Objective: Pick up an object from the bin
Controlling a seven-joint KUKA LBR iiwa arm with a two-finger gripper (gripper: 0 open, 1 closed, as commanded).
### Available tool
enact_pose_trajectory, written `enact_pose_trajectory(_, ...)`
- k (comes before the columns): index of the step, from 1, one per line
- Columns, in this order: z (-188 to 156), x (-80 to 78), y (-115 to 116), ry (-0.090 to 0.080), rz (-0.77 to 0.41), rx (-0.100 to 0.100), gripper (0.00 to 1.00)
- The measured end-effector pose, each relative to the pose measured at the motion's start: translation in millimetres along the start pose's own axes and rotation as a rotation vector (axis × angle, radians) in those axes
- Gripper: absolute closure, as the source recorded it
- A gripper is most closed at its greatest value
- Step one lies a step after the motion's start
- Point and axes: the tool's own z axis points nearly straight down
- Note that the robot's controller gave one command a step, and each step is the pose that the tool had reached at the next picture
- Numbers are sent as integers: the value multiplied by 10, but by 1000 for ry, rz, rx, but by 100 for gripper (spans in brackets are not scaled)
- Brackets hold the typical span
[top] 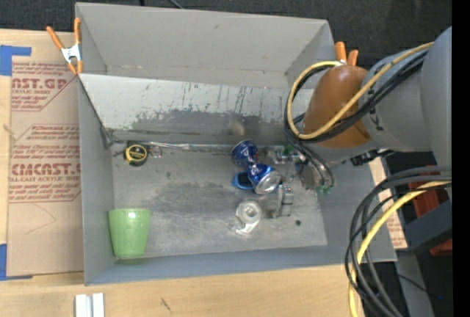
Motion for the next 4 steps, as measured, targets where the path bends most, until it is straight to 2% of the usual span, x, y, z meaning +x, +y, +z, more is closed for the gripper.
enact_pose_trajectory(1, -352, -155, 447, -5, 112, 3, 0)
enact_pose_trajectory(2, -338, -174, 992, -3, -83, 4, 0)
enact_pose_trajectory(3, -21, -300, 1062, -1, -26, 5, 0)
enact_pose_trajectory(4, -18, -302, 1068, -3, -27, 5, 0)
